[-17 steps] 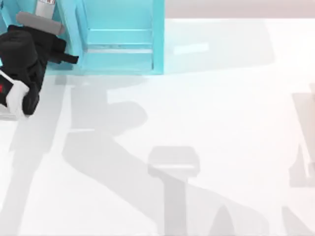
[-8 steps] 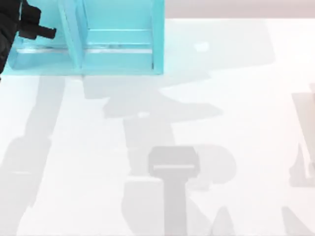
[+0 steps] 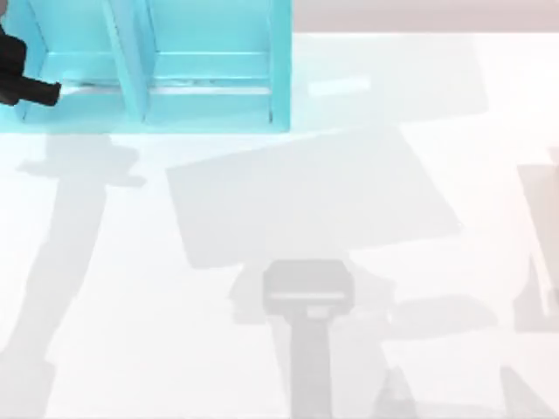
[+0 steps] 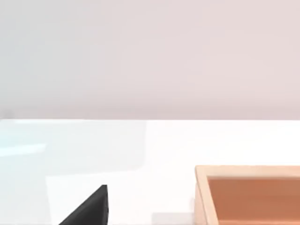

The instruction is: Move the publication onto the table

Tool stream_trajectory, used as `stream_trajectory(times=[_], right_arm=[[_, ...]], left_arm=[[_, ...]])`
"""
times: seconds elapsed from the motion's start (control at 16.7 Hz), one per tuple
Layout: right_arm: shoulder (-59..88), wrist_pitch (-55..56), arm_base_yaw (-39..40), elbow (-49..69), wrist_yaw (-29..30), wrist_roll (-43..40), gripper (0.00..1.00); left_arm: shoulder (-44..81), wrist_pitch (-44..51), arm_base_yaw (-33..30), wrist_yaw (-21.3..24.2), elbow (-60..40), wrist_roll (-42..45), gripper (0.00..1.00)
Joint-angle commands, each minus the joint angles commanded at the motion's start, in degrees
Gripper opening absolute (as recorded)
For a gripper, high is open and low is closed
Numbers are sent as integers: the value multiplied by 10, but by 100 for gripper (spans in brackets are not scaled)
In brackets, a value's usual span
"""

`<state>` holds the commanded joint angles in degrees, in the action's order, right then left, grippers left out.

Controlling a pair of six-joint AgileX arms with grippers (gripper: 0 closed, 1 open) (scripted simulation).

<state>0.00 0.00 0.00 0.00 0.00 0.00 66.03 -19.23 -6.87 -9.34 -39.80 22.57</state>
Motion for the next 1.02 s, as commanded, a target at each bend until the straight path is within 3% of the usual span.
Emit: stream_trajectory(times=[0.54,0.78,1.02], right_arm=[[0,0,0,0,0,0,100],[0,0,0,0,0,0,100],[0,0,0,0,0,0,100]], left_arm=[[-12,19,-2,-4,5,-12,0],[16,64,-29,-32,-27,-111,0],[68,145,-76,-83,-85,-288,0]])
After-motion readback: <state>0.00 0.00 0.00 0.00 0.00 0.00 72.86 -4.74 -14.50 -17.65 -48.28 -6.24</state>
